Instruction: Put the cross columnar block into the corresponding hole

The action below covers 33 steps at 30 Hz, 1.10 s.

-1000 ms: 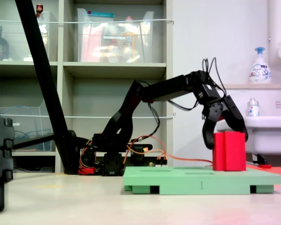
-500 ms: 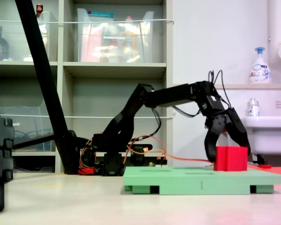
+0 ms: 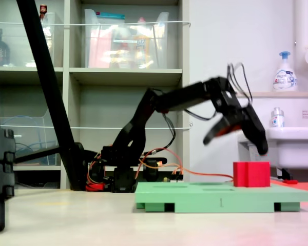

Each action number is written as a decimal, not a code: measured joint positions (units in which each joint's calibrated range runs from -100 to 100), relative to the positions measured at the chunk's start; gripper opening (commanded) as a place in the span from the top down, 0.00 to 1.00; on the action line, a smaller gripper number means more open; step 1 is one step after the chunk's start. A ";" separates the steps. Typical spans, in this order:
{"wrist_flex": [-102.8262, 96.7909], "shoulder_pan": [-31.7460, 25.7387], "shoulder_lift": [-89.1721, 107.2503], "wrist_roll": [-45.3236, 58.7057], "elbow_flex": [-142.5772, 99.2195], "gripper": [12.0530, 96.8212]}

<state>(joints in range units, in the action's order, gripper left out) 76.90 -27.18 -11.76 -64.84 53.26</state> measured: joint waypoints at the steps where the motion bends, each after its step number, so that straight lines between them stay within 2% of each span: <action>1: 1.66 0.05 4.65 1.27 0.00 0.01; 5: 8.71 1.56 24.21 8.30 0.00 0.01; 10: 13.22 6.64 45.96 18.22 0.10 0.02; 11: 13.71 8.25 49.11 20.12 0.10 0.06; 13: 14.29 12.45 54.31 23.30 0.20 0.23; 15: 14.49 16.95 57.87 25.79 0.20 0.28; 18: 14.49 21.20 61.01 29.30 0.20 0.30; 24: 14.10 24.03 69.08 35.95 -4.31 0.31; 25: 12.43 24.42 73.46 36.78 -12.15 0.36; 28: -10.67 25.79 98.77 42.64 -57.91 0.60; 30: -41.41 25.89 109.17 49.18 -89.86 0.61; 31: -55.90 25.93 109.99 51.77 -97.60 0.61; 33: -71.46 26.23 110.81 54.16 -100.34 0.56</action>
<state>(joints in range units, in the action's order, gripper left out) 5.43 -0.95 99.04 -10.67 -47.08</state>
